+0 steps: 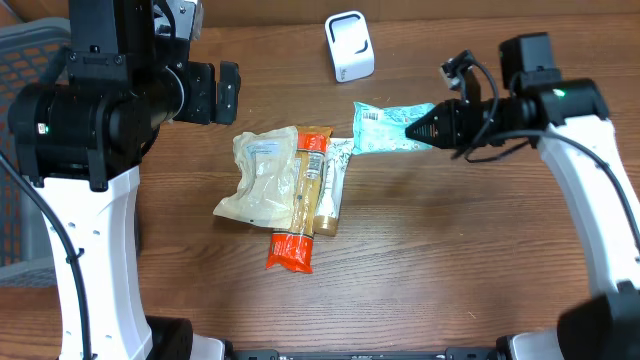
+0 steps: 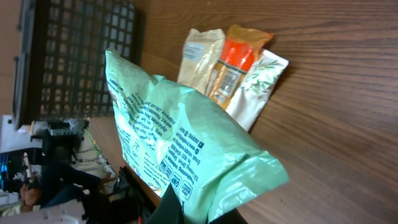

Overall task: Scan the item barcode
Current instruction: 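Raise the packet to the white scanner, barcode facing its window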

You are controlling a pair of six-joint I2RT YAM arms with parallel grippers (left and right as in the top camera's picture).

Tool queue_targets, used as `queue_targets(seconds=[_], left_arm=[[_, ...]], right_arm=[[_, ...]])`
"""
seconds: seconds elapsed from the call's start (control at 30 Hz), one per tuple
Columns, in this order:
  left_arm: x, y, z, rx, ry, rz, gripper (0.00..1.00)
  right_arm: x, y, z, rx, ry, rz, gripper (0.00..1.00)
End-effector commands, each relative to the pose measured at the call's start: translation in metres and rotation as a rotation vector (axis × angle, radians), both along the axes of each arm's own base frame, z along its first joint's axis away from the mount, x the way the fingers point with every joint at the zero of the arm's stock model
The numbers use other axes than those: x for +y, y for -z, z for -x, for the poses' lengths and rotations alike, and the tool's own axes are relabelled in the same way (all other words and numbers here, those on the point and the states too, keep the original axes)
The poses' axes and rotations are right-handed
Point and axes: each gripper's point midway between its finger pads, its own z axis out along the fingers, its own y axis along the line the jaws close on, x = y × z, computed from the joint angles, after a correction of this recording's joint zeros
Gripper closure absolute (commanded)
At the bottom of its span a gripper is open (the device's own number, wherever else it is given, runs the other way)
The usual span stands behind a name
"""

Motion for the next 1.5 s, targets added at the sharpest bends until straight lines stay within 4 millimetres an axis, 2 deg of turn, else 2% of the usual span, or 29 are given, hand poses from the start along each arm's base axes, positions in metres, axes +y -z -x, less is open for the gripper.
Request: queue_targets(seconds=[0.0,0.2,0.3,0.4,0.5,0.6,0.7,0.83,1.0,1.23,1.33,1.47], left_arm=[[0.001,0.001,-0.002,0.004,-0.01,-0.003,0.0],[0.001,0.001,-0.002,0.004,-0.01,-0.003,0.0],[0.001,0.001,-0.002,0.004,-0.01,-0.003,0.0],[0.001,0.001,-0.002,0.004,-0.01,-0.003,0.0],[0.001,0.001,-0.002,0.004,-0.01,-0.003,0.0],[0.001,0.001,-0.002,0.004,-0.01,-0.003,0.0],[0.001,0.001,-0.002,0.004,-0.01,-0.003,0.01],[0.001,0.001,-0.002,0.004,-0.01,-0.003,0.01],[0.001,0.001,-0.002,0.004,-0.01,-0.003,0.01],[0.001,0.001,-0.002,0.004,-0.01,-0.003,0.01],[0.001,0.001,-0.002,0.004,-0.01,-0.003,0.01],[0.001,0.001,-0.002,0.004,-0.01,-0.003,0.0]], right_arm=[[0.002,-0.022,0.011,-0.071,-0.036,-0.005,0.96],[0.008,-0.021,0.023,-0.105,-0.094,0.036,0.96],[0.005,-0.007,0.018,-0.129,-0.075,0.172,0.96],[0.003,0.01,0.003,-0.193,0.004,0.408,0.96],[0.003,0.008,-0.021,-0.339,0.12,0.621,0.96],[0.01,-0.011,-0.051,-0.574,0.187,0.796,0.96],[0.03,-0.023,-0.073,-0.812,0.045,0.962,0.96],[0.058,-0.024,-0.112,-1.038,-0.09,1.071,0.96],[0.061,-0.021,-0.172,-1.218,-0.03,1.221,0.96],[0.059,0.004,-0.236,-1.449,-0.011,1.449,0.96],[0.055,0.022,-0.252,-1.514,0.004,1.481,0.96],[0.057,0.052,-0.266,-1.584,-0.097,1.532,0.96]])
